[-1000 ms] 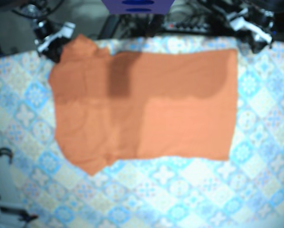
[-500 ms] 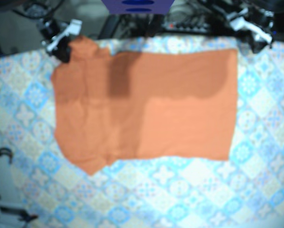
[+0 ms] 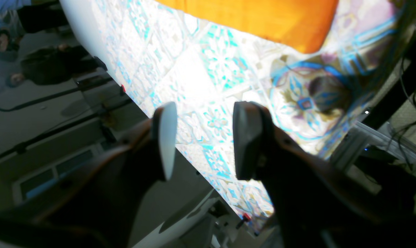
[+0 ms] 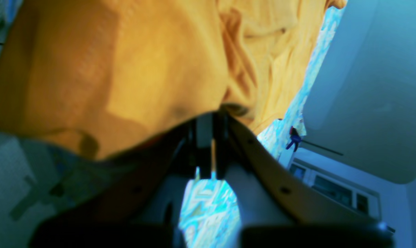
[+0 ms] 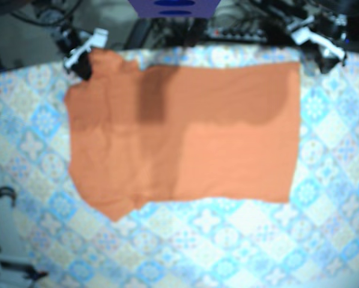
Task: Fold the T-shirt properly
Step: 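Grasp the shirt's shoulder edges with both grippers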
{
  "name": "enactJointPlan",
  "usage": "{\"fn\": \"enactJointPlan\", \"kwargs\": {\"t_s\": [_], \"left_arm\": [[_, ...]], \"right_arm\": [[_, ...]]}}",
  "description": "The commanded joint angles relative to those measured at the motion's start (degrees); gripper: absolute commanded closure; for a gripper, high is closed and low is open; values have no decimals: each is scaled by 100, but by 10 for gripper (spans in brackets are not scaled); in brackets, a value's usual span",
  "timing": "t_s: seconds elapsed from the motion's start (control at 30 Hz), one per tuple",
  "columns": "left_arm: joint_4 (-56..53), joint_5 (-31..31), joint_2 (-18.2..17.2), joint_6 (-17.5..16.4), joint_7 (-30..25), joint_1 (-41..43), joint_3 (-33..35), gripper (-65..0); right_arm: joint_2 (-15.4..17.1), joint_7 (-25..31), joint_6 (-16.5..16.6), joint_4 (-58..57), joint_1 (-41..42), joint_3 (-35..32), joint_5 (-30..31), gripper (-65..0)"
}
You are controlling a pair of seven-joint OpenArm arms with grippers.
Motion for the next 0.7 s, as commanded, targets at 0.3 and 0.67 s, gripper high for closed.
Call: {"fn": "enactJointPlan", "kwargs": {"t_s": [0.3,0.67], "left_arm": [[-584,-162,66,-287,16,-557,254,-261],[-1832,-162,48,-322,7,-1313,526,-261]], "right_arm": [[30,-75,485,-145,103,-131,-152,0],[48,-75,485,-145,103,-87,-152,0]]}}
